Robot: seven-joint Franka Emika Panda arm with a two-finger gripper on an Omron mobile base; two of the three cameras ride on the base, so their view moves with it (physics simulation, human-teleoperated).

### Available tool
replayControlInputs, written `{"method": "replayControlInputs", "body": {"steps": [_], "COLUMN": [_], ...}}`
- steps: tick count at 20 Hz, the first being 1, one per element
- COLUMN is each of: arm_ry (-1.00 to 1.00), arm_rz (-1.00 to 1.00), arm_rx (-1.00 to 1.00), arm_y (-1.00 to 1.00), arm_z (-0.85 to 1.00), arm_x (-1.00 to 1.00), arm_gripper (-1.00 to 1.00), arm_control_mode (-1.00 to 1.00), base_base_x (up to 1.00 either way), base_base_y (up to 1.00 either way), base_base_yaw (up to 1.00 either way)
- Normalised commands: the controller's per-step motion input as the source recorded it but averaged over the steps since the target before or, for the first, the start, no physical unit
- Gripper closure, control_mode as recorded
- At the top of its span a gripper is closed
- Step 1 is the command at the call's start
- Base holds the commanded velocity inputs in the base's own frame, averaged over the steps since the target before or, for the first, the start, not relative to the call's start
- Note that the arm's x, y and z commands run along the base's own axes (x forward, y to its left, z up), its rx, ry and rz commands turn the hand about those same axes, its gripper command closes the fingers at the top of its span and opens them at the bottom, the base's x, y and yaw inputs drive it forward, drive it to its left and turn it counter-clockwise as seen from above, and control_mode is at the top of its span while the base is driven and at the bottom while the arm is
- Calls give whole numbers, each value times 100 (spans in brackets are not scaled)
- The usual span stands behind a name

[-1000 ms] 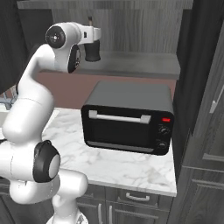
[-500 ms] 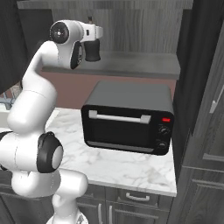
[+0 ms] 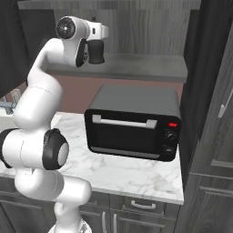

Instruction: Get the candle and the liquor from the cabinet and move them to the dining counter.

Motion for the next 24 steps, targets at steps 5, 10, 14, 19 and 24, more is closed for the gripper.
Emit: {"method": "replayControlInputs", "body": {"steps": [5, 10, 14, 19, 24], "arm_ry": [3, 0, 0, 0, 0], "arm_rz": [0, 0, 0, 0, 0], "arm_rx": [0, 0, 0, 0, 0], "arm_y": [0, 0, 0, 0, 0], "arm_z": [2, 1, 0, 0, 0], "arm_x": [19, 23, 18, 13, 10], "arm_gripper": [-100, -100, -100, -100, -100], "arm_control_mode": [-100, -100, -100, -100, -100], "base_base_x": [0, 0, 0, 0, 0], "base_base_y": [0, 0, 0, 0, 0], "base_base_yaw": [0, 0, 0, 0, 0]}}
